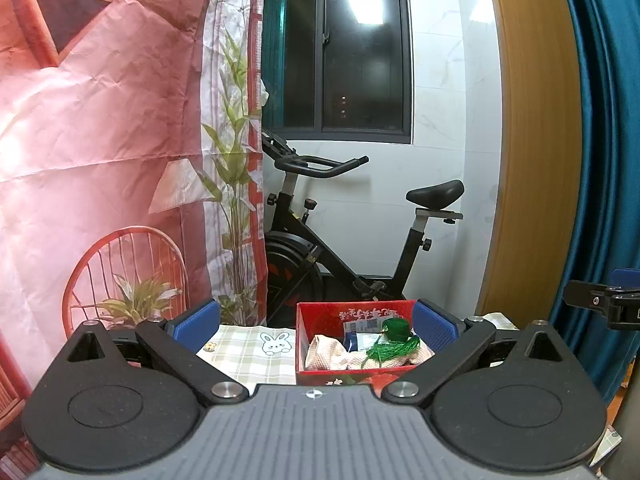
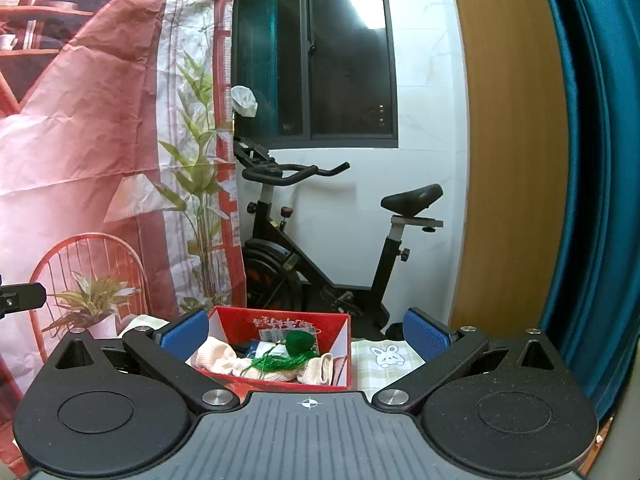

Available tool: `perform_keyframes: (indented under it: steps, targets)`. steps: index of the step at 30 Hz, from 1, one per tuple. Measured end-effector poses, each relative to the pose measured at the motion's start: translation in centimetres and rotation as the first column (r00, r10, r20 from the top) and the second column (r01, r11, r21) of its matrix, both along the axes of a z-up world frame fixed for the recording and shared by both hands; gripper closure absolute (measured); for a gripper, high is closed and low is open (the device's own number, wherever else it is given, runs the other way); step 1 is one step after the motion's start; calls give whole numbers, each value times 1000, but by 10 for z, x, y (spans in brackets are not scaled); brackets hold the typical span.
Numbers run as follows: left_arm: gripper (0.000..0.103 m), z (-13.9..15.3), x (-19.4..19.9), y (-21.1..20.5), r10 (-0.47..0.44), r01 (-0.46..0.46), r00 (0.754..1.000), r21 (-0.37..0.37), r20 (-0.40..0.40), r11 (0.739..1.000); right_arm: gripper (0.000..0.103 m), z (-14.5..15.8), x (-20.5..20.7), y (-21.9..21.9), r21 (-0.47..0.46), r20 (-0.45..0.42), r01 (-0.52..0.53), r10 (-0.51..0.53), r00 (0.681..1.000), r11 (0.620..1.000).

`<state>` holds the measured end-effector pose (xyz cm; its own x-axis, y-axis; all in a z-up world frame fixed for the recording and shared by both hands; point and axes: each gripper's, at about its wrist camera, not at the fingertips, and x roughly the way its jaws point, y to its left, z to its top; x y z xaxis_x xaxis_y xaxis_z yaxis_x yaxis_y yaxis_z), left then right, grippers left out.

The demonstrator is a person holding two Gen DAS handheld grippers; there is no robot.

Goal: Organize soft objects

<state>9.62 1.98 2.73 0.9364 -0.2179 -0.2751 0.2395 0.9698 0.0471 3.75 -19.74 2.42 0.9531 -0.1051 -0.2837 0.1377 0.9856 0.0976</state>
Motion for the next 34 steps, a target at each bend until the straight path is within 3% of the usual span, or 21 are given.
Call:
perform_keyframes:
  steps: [34]
  targets:
    - [0, -1, 3, 6, -3, 3, 1000, -9, -17, 1000, 0, -4, 0, -12, 0, -6, 3, -3, 1000, 1000]
